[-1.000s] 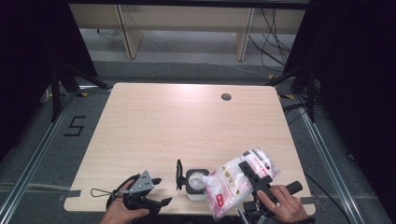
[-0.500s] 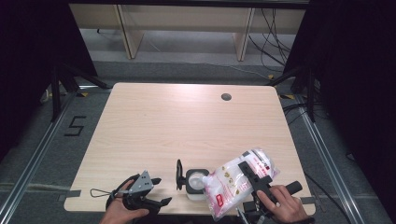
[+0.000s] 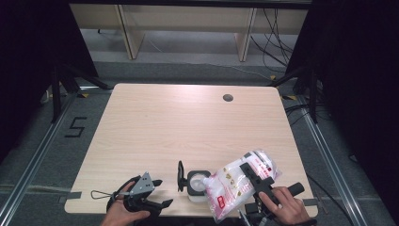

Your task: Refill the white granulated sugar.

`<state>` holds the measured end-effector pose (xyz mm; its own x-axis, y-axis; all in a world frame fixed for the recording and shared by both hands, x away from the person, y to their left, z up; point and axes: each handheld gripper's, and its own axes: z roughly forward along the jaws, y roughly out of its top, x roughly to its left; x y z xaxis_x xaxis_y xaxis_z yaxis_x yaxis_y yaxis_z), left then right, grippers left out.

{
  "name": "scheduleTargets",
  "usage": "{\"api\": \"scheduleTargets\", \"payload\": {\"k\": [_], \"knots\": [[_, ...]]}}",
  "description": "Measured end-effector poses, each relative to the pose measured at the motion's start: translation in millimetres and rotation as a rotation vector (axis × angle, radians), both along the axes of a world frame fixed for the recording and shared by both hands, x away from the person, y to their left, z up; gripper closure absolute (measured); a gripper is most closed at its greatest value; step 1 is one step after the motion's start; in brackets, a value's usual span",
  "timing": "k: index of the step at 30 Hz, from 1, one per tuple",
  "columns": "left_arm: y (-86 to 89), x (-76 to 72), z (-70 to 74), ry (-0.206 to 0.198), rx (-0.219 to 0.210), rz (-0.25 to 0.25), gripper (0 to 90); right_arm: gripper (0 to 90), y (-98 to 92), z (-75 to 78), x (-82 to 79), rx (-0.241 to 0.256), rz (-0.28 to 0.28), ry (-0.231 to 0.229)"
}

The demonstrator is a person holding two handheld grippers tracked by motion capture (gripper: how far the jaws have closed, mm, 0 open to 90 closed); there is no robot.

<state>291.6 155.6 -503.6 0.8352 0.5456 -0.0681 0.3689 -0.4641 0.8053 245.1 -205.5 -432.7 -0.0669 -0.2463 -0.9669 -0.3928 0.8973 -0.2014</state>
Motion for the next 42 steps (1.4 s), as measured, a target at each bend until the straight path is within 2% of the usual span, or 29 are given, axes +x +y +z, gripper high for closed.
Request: {"api": "scheduleTargets", "payload": {"k": [1, 2, 3, 7, 9, 10, 11, 13, 14, 15, 17, 18, 19, 20, 21, 23, 25, 26, 28, 29, 32, 33, 35, 36, 37, 38, 40, 42], "knots": [[0.8, 0.3, 0.5, -0.002, 0.012, -0.003, 22.4, 50.5, 0.0, 0.0, 0.0, 0.0, 0.0, 0.0], [0.0, -0.2, 0.3, 0.006, 0.006, 0.004, 22.4, 50.6, -0.7, -1.3, -0.8, 0.014, -0.017, 0.014], [-2.4, -1.9, -0.8, 0.02, -0.028, 0.021, 22.4, 50.6, -0.7, -0.9, -0.7, 0.011, -0.015, 0.012], [-0.5, 0.0, -0.5, -0.005, -0.005, 0.003, 22.4, 50.6, -1.1, -1.7, 0.6, 0.028, 0.001, 0.006], [0.7, -0.9, 0.3, 0.012, 0.008, 0.013, 22.4, 50.6, -1.0, -1.7, 0.5, 0.025, -0.002, 0.007], [0.6, -0.8, 0.3, 0.011, 0.008, 0.012, 22.4, 50.6, 0.2, 0.1, -0.1, -0.004, 0.001, -0.003], [-1.2, -1.8, -0.3, 0.017, -0.019, 0.018, 22.4, 50.6, 0.0, -0.4, -0.3, 0.0, -0.003, 0.001], [-2.0, -1.4, -0.6, 0.013, -0.023, 0.014, 22.4, 50.7, -0.3, -1.3, -0.7, 0.008, -0.014, 0.011], [-1.1, -0.1, -0.5, -0.004, -0.005, 0.003, 22.4, 50.7, -0.3, -1.2, -0.6, 0.007, -0.012, 0.009], [-1.4, -0.8, -0.7, 0.004, -0.01, 0.011, 22.4, 50.6, 0.1, 0.1, 0.0, -0.004, 0.002, -0.002], [-1.8, -1.0, -0.7, 0.003, -0.024, 0.008, 22.4, 50.7, 0.0, -0.4, 0.1, -0.004, -0.004, -0.001], [-1.4, -0.8, -0.4, 0.0, -0.021, 0.007, 22.4, 50.7, 0.0, -0.4, 0.1, -0.005, -0.004, -0.002], [1.0, 0.7, 0.8, -0.007, 0.017, -0.008, 22.4, 50.7, -0.3, -1.6, 1.0, 0.002, 0.013, -0.008], [1.0, 0.7, 0.7, -0.005, 0.018, -0.006, 22.4, 50.7, 0.0, -1.9, 1.2, -0.004, 0.012, -0.009], [-1.2, -0.4, -0.7, 0.0, -0.012, 0.008, 22.4, 50.7, 0.0, -1.9, 1.2, -0.004, 0.012, -0.009], [-2.1, -1.1, -1.1, 0.002, -0.025, 0.01, 22.4, 50.7, 0.3, -2.4, 1.1, -0.01, 0.007, -0.015], [-0.9, -0.7, -0.2, -0.001, -0.015, 0.003, 22.4, 50.7, 0.6, -3.5, 1.5, -0.015, 0.01, -0.006], [1.3, 0.6, 1.0, -0.006, 0.02, -0.008, 22.4, 50.8, 0.5, -4.7, 0.9, -0.021, -0.006, 0.009], [0.5, 0.0, 0.4, 0.001, 0.009, 0.0, 22.4, 50.8, 0.8, -4.7, 0.6, -0.021, -0.012, 0.011], [-2.0, -1.3, -0.9, 0.009, -0.027, 0.013, 22.4, 50.8, 0.8, -4.6, 0.6, -0.018, -0.011, 0.012], [-1.7, -1.1, -0.7, 0.003, -0.026, 0.009, 22.4, 50.9, 0.9, -3.1, 0.0, -0.021, -0.021, 0.012], [-0.4, -0.6, 0.0, -0.002, -0.009, 0.0, 22.4, 50.9, 0.3, -4.2, 0.9, -0.006, -0.003, 0.002], [-0.2, -0.3, 0.2, -0.002, -0.006, -0.002, 22.4, 50.9, 0.4, -3.1, 1.3, -0.014, 0.008, -0.007], [-1.8, -0.9, -0.6, 0.003, -0.025, 0.008, 22.4, 50.9, 0.2, -3.1, 1.6, -0.015, 0.007, -0.007], [-1.8, -0.9, -0.6, 0.003, -0.025, 0.008, 22.4, 50.9, 0.2, -3.1, 1.6, -0.015, 0.007, -0.007], [-1.8, -0.9, -0.8, 0.003, -0.023, 0.007, 22.4, 50.9, -1.1, -5.6, 1.1, 0.01, -0.016, 0.016], [-1.2, -0.9, -0.5, 0.0, -0.019, 0.006, 22.4, 51.0, -1.1, -5.8, 1.1, 0.013, -0.017, 0.013], [-0.2, -0.3, -0.2, -0.004, -0.011, -0.002, 22.4, 51.0, 0.4, -3.3, 1.6, -0.015, 0.009, -0.005]]}}
